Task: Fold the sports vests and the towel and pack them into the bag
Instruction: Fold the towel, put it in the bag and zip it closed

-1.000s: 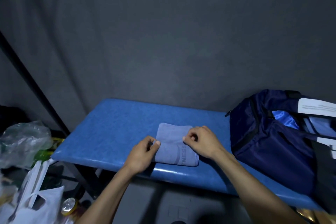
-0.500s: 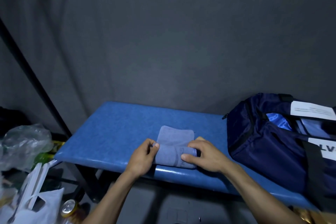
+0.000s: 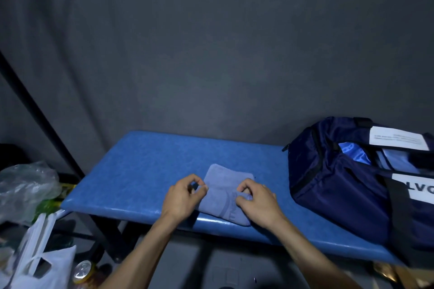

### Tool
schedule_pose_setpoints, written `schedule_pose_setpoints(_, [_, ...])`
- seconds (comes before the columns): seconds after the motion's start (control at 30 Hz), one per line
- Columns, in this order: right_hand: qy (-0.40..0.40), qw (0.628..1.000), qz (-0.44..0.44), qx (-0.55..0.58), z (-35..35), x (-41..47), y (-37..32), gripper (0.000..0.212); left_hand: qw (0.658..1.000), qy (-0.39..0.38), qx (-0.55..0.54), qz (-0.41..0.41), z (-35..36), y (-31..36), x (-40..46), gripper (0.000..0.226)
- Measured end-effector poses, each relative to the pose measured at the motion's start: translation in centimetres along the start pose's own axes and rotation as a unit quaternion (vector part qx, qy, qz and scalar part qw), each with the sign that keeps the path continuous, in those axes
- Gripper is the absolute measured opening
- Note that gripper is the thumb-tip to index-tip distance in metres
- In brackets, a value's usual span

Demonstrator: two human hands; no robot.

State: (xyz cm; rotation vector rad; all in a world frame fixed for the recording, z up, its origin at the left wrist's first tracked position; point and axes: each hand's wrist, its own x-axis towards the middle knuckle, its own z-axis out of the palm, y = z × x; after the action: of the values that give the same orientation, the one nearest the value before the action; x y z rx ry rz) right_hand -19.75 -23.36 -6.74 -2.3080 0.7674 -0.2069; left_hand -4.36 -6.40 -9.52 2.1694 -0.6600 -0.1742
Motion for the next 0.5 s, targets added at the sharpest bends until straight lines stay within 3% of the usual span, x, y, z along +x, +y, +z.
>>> schedule_pose_setpoints(0.07, [-0.014,0.992,0.047,0.113,0.0,0.1,0.3,0.006,1.0,-0.004,-0.024,0.0,0.2,-0.3,0.1,0.015])
schedule_pose_setpoints(0.13, [-0.022,0.986,0.071,0.147,0.0,0.0,0.5,0.006,1.0,-0.012,-0.019,0.006,0.3,-0.4,0.1,0.016])
schedule_pose_setpoints(0.2, [-0.019,0.993,0.063,0.095,0.4,-0.3,0.8,0.008,1.0,-0.012,0.0,0.017,0.3,-0.4,-0.1,0.015])
schedule_pose_setpoints(0.27, [-0.012,0.999,0.037,-0.032,0.8,-1.0,0.8,0.01,0.999,-0.014,0.02,0.039,0.2,-0.3,-0.4,0.015])
schedule_pose_setpoints(0.37, [0.055,0.981,-0.065,-0.177,1.3,-1.8,0.5,0.016,0.994,-0.023,0.029,0.106,-0.3,-0.6,-0.5,0.018])
schedule_pose_setpoints(0.5, [0.109,0.948,-0.229,-0.19,1.9,-1.9,1.4,0.027,0.969,-0.065,0.017,0.236,-1.5,-1.9,-0.4,0.025])
